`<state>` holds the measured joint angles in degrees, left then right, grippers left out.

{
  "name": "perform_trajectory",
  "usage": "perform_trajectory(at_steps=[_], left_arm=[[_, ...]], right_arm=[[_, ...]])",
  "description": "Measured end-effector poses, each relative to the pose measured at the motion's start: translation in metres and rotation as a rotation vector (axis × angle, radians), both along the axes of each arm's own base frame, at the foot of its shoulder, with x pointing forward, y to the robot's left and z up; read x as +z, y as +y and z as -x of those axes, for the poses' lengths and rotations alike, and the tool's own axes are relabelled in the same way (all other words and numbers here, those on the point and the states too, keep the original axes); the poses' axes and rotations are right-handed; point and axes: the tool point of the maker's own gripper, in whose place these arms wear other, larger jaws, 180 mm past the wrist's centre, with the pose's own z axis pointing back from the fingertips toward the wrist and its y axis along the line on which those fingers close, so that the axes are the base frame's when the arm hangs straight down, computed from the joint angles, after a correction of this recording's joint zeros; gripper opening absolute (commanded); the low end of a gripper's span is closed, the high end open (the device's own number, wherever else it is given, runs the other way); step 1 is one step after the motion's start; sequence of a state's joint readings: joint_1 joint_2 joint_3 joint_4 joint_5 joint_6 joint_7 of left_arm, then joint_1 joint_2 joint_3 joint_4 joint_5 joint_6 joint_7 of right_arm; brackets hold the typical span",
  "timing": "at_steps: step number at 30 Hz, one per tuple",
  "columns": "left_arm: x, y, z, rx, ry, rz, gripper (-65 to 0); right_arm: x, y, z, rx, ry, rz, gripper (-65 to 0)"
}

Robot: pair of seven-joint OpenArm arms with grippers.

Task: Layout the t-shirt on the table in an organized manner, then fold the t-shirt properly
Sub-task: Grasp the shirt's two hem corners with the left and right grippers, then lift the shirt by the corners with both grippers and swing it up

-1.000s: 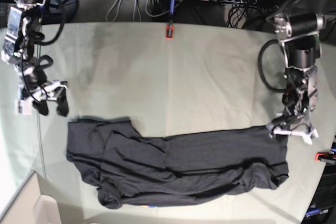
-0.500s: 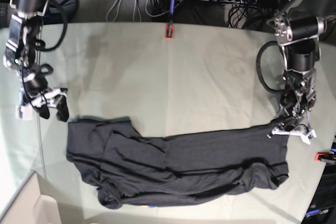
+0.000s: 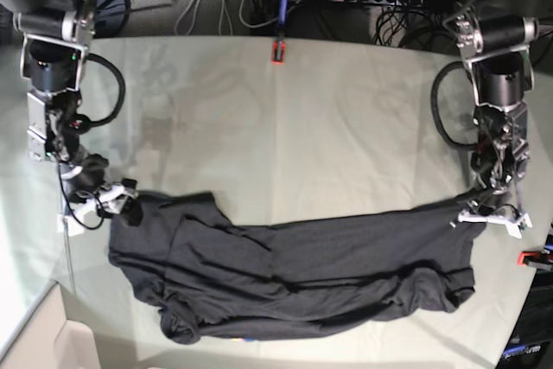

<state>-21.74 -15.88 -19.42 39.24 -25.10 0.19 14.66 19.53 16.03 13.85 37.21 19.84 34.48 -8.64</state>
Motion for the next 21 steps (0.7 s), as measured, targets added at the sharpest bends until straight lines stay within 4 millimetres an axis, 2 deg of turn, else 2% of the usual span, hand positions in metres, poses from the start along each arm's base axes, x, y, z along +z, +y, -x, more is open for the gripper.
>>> perform_trajectory(at_steps=[5, 11, 16, 18, 21], left_arm=[[-0.019, -0.004, 0.019, -0.009, 0.063, 0.024, -64.9], [-0.015, -0.004, 0.015, -0.007, 0.048, 0.022, -64.9], [-0.018, -0.006, 0.017, -0.008, 0.054, 0.026, -64.9], [-0.018, -0.006, 0.017, -0.008, 0.056, 0.027, -64.9], [-0.022, -0.005, 0.022, -0.008, 0.067, 0.025, -64.9]], right_arm=[[-0.009, -0.011, 0.006, -0.066, -0.028, -0.024, -20.3], [-0.016, -0.015, 0.010, -0.123, -0.054, -0.053, -20.3], [-0.017, -0.004, 0.008, -0.126, -0.063, -0.078, -20.7], [-0.018, 0.007, 0.006, -0.127, -0.071, -0.102, -24.4], [-0.020, 0.018, 0.005, -0.117, -0.064, -0.120, -36.7]])
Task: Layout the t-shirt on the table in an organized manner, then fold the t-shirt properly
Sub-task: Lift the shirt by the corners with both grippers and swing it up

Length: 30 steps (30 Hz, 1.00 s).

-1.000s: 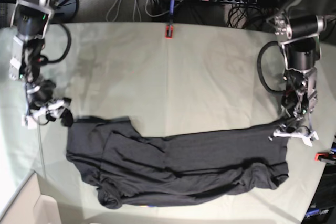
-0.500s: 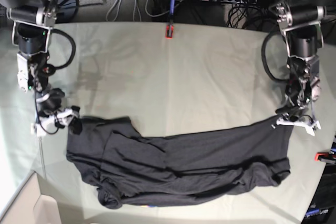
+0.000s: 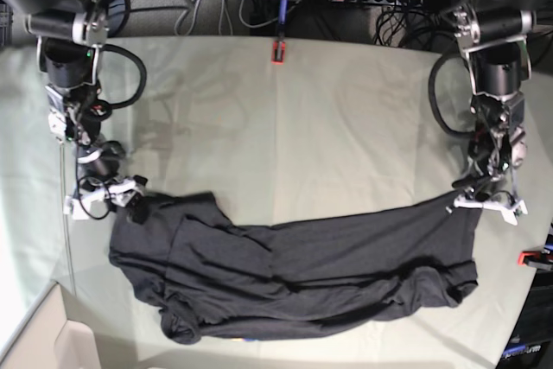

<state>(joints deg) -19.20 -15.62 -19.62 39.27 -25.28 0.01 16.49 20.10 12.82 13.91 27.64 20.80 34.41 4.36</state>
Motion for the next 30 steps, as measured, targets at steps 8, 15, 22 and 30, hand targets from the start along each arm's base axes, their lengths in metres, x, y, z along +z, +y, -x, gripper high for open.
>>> perform_trajectory(at_steps=[8, 15, 22, 30], left_arm=[[0.001, 0.003, 0.001, 0.001, 0.002, -0.005, -64.9], [0.021, 0.009, -0.003, -0.030, -0.005, -0.017, -64.9], [0.055, 0.001, 0.004, -0.096, -0.084, -0.083, -64.9], [0.137, 0.034, 0.029, -0.026, -0.168, -0.096, -64.9]], right_arm=[[-0.004, 0.010, 0.001, 0.029, 0.022, 0.000, -65.0], [0.023, -0.013, 0.006, 0.037, -0.062, 0.085, -65.0], [0.051, 0.000, 0.050, 0.127, -0.148, 0.196, -65.0], [0.136, -0.041, 0.094, 0.027, -0.325, 0.358, -65.0]])
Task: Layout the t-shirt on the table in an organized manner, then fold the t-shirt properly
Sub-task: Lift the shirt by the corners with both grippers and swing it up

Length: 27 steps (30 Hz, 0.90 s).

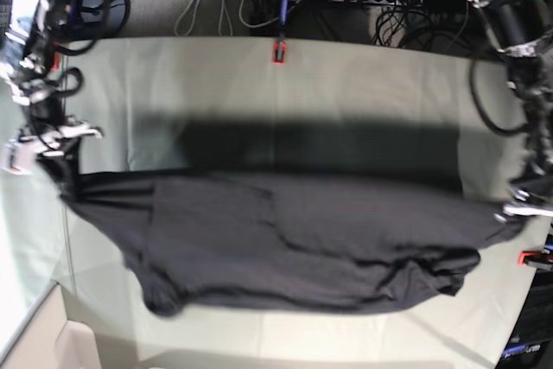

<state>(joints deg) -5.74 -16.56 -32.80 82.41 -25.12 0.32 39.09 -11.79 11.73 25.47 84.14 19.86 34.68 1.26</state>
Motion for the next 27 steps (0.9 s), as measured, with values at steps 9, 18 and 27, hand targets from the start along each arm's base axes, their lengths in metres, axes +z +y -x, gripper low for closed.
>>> perform_trajectory(at_steps=[9, 18, 27], left_arm=[[0.046, 0.010, 0.021, 0.013, -0.004, 0.019, -64.9], [0.021, 0.019, 0.052, 0.062, 0.086, 0.071, -64.9], [0.025, 0.016, 0.043, 0.050, 0.072, 0.073, -64.9]], right_arm=[[0.035, -0.008, 0.042, -0.007, -0.032, 0.110, -65.0], [0.029, -0.014, 0.058, -0.043, -0.009, 0.105, -65.0], [0.044, -0.019, 0.034, -0.061, -0.060, 0.111, -65.0]])
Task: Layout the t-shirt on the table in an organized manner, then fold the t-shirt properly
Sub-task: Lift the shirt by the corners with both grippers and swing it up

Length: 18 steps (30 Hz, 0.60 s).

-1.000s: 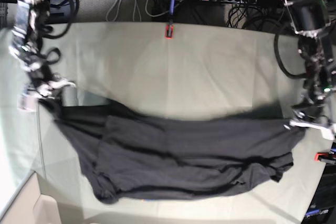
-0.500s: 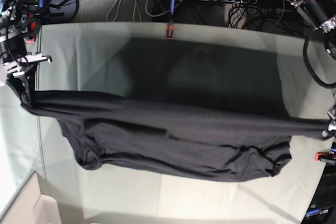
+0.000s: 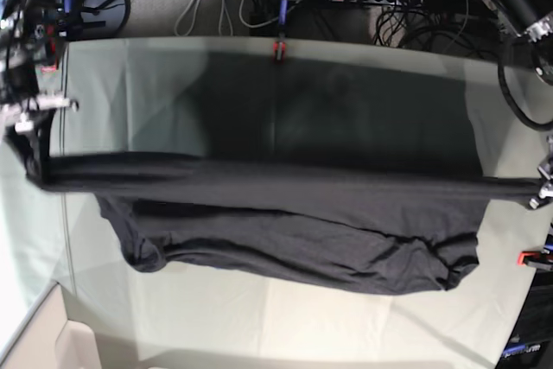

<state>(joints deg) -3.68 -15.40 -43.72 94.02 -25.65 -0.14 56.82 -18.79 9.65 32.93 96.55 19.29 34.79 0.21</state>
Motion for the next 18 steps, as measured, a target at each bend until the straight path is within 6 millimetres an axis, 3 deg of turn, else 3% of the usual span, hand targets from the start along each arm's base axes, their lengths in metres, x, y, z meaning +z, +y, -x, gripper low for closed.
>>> perform_trajectory(at_steps=[3, 8, 13, 18], left_arm=[[0.018, -0.011, -0.026, -0.043, -0.036, -0.020, -64.9], [0.069, -0.037, -0.080, -0.129, -0.163, -0.049, -64.9], [0.129, -0.071, -0.148, -0.228, -0.287, -0.017, -64.9], [0.163, -0.068, -0.188, -0.224, -0.324, 0.046, -64.9]], right_arm=[[0.016, 0.000, -0.028, 0.007, -0.023, 0.001, -65.0], [0.046, -0.006, -0.081, 0.011, 0.008, 0.040, -65.0], [0.106, -0.026, -0.137, -0.025, -0.020, 0.095, -65.0], [0.156, -0.052, -0.165, -0.081, -0.070, 0.167, -65.0]])
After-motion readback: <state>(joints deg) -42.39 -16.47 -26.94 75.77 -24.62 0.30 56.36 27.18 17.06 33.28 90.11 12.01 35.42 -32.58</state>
